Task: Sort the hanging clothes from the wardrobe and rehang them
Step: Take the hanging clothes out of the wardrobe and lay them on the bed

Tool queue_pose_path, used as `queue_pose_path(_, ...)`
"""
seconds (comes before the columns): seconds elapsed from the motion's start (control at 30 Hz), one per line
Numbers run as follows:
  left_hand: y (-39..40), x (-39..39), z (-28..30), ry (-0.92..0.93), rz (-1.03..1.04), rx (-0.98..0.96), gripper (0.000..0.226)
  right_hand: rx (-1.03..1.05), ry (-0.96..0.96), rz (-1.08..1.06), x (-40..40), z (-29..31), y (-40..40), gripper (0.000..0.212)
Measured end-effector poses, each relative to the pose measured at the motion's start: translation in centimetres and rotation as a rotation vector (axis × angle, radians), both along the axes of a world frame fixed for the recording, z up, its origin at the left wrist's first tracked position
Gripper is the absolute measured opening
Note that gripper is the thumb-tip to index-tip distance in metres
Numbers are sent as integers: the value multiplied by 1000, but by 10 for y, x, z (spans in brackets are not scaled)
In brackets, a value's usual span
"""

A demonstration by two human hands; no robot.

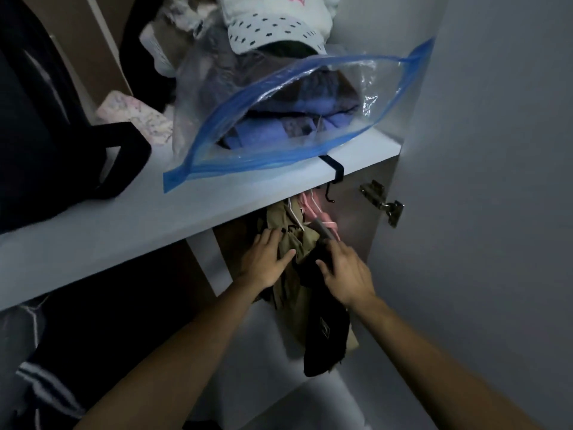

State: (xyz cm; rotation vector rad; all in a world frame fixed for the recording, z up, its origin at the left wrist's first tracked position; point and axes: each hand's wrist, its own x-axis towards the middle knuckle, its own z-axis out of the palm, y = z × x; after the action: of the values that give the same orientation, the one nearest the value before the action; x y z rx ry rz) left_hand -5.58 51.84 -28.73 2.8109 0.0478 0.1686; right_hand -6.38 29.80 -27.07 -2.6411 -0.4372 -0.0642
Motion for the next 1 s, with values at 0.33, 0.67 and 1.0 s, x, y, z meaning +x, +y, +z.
queue_pose_path(0.33,7,78,-2,-24,-75,-37,101,-162,-98,-135,48,-28,37,15)
queue_pose_path(0.67,30,118,-27,-45,-83,-107,107,-191,-22,-160,67,-25,15,49)
queue_pose_path(1.0,53,123,-39,-16,-58,-223,96,-34,7,-176,74,-18,13,51)
